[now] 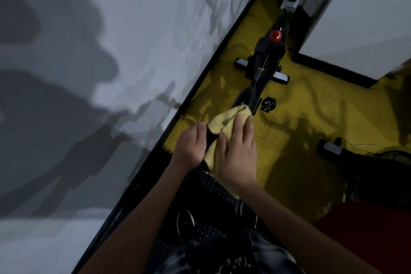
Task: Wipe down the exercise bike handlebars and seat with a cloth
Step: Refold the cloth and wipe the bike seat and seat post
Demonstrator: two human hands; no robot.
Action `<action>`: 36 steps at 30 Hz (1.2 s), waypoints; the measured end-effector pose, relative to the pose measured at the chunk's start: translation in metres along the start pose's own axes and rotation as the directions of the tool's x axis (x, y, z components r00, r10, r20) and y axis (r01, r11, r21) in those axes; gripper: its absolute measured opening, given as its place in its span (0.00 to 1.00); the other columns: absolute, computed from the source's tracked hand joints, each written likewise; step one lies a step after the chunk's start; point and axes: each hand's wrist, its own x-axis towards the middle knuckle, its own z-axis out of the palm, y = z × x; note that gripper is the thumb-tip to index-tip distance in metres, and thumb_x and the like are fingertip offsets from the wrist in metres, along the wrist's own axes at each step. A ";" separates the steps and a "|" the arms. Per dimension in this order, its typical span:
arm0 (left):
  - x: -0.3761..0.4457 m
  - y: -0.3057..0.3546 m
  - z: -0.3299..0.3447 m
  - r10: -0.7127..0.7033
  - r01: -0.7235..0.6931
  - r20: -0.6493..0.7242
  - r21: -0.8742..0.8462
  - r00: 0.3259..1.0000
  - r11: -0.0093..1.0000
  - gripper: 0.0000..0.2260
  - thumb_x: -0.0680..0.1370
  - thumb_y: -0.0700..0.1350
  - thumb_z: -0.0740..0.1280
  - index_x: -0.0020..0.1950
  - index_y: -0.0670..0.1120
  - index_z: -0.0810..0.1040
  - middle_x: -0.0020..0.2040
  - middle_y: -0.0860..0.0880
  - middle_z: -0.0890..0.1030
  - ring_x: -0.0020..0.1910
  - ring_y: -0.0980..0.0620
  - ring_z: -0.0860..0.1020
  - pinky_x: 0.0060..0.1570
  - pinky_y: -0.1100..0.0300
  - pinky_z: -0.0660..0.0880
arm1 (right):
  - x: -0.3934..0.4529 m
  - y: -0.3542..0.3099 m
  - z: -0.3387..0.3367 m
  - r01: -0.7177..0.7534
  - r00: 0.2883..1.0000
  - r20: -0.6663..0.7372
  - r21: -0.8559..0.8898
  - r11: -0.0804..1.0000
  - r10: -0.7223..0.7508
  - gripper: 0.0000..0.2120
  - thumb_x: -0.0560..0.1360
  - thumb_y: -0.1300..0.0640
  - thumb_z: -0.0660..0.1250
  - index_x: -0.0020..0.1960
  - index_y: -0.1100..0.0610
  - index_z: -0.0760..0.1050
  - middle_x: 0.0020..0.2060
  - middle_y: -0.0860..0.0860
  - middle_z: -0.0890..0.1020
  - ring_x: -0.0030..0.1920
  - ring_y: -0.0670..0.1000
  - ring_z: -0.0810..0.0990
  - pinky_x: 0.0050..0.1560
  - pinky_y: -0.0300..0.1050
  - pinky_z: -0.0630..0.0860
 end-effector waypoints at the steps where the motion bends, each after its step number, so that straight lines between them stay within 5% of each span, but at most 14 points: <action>1: 0.001 -0.002 0.000 0.022 -0.022 0.002 0.006 1.000 1.000 0.16 0.85 0.39 0.58 0.38 0.45 0.76 0.32 0.52 0.77 0.32 0.57 0.75 0.32 0.61 0.65 | 0.016 0.000 0.000 -0.012 1.000 -0.009 0.052 0.999 0.012 0.32 0.85 0.42 0.51 0.83 0.53 0.46 0.82 0.54 0.45 0.78 0.61 0.59 0.74 0.54 0.63; 8: -0.001 0.001 0.001 -0.105 0.105 0.011 -0.020 0.994 0.994 0.16 0.85 0.45 0.59 0.38 0.47 0.76 0.30 0.51 0.76 0.30 0.57 0.75 0.31 0.62 0.67 | 0.121 0.002 -0.003 -0.132 0.976 -0.141 0.217 0.967 0.165 0.27 0.85 0.47 0.53 0.80 0.59 0.59 0.78 0.61 0.61 0.68 0.63 0.73 0.62 0.62 0.76; 14: -0.002 0.004 0.000 -0.056 0.056 -0.004 0.004 0.998 0.998 0.19 0.85 0.42 0.58 0.34 0.50 0.70 0.28 0.54 0.72 0.29 0.56 0.73 0.32 0.57 0.64 | 0.021 -0.005 0.000 -0.066 0.997 -0.031 0.073 0.995 0.068 0.32 0.85 0.43 0.50 0.83 0.57 0.46 0.82 0.58 0.48 0.77 0.62 0.60 0.74 0.54 0.63; 18: 0.001 -0.005 0.002 -0.083 0.082 0.008 0.045 0.997 0.996 0.20 0.86 0.50 0.55 0.37 0.45 0.75 0.33 0.49 0.79 0.33 0.54 0.78 0.34 0.51 0.72 | -0.042 0.010 0.000 -0.017 0.999 0.046 -0.062 0.998 0.020 0.33 0.82 0.39 0.47 0.83 0.53 0.49 0.83 0.53 0.49 0.77 0.60 0.60 0.74 0.57 0.62; 24: 0.000 -0.005 0.002 0.021 -0.020 -0.023 0.028 1.000 0.999 0.17 0.85 0.43 0.57 0.37 0.44 0.75 0.31 0.50 0.77 0.31 0.52 0.75 0.32 0.55 0.66 | 0.021 0.003 0.000 -0.011 1.000 0.007 0.080 0.997 0.010 0.32 0.85 0.43 0.50 0.83 0.56 0.45 0.82 0.58 0.46 0.78 0.63 0.58 0.75 0.56 0.61; 29: 0.000 -0.001 0.002 -0.083 0.083 -0.003 -0.011 0.997 0.996 0.18 0.85 0.44 0.59 0.35 0.49 0.73 0.26 0.54 0.73 0.28 0.59 0.72 0.30 0.60 0.64 | 0.108 0.005 -0.004 -0.123 0.986 -0.083 0.220 0.968 0.144 0.30 0.85 0.45 0.50 0.81 0.58 0.53 0.80 0.63 0.55 0.70 0.66 0.72 0.64 0.63 0.75; 36: 0.000 0.001 0.001 -0.077 0.077 0.012 0.032 0.997 0.997 0.19 0.86 0.44 0.57 0.34 0.50 0.70 0.29 0.53 0.73 0.28 0.55 0.72 0.32 0.58 0.62 | 0.012 -0.007 -0.002 -0.080 0.997 -0.020 0.049 0.996 0.081 0.31 0.85 0.43 0.50 0.83 0.57 0.48 0.82 0.59 0.50 0.74 0.65 0.65 0.69 0.57 0.68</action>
